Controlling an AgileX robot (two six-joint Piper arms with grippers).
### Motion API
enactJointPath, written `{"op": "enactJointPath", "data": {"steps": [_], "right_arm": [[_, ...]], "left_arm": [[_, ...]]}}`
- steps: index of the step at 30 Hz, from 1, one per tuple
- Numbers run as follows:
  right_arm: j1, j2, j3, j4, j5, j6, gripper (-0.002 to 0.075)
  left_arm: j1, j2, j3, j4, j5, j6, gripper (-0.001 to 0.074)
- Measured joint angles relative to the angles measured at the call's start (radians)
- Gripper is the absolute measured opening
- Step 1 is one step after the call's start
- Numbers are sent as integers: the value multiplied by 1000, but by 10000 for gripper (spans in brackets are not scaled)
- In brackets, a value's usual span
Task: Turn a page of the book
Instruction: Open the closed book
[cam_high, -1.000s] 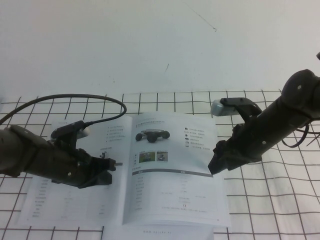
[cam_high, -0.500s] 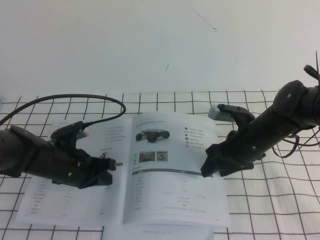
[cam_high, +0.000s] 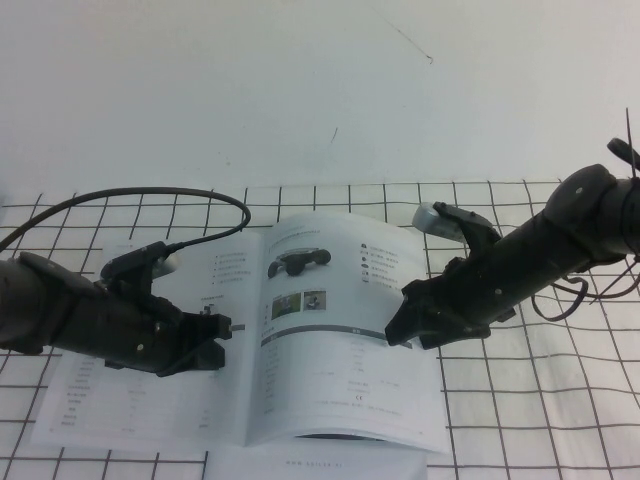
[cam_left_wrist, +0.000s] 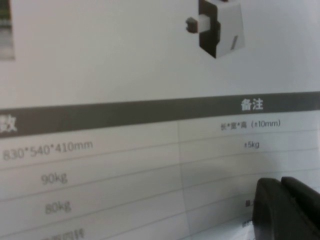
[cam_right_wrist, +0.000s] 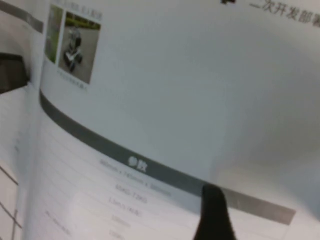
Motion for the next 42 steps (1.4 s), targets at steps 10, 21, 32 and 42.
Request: {"op": "enactJointPath", "data": {"steps": [10,21,32,42], "right_arm": [[2,-12,0,242,8,-165,454],[2,-27,2,-13,32,-79,390],[2,-34,2,-343,61,102,358],[2,-38,2,-124,36,-52,358]], "left_arm": [[0,0,0,-6,0,13,-2],[0,2,0,-18,0,13,-3],[0,2,0,-20,2,28,-3],[0,2,0,-24,3,28,-3]]}}
